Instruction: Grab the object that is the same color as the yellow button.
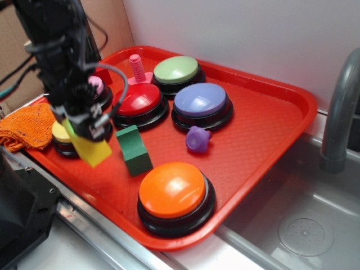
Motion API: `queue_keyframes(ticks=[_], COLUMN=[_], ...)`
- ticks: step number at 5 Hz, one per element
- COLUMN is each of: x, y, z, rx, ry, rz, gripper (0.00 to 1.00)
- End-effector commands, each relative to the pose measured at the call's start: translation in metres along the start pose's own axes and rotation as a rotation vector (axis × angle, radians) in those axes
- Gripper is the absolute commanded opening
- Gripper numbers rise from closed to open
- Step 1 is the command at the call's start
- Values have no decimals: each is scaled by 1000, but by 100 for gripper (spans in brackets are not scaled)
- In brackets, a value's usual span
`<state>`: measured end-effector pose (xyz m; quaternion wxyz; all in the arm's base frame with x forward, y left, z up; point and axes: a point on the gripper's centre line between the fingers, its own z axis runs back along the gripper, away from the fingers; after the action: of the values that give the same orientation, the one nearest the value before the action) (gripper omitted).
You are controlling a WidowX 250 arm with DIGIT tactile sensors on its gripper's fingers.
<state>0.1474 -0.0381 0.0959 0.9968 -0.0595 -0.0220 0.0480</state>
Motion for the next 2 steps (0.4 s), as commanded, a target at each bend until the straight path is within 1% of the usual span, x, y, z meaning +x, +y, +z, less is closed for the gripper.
queue_keyframes(ticks=[1,2], x=[32,43], y=[-12,-10], z=[73,82], rx=[-30,13], ry=[-152,-173], rz=[39,56], gripper=[0,0])
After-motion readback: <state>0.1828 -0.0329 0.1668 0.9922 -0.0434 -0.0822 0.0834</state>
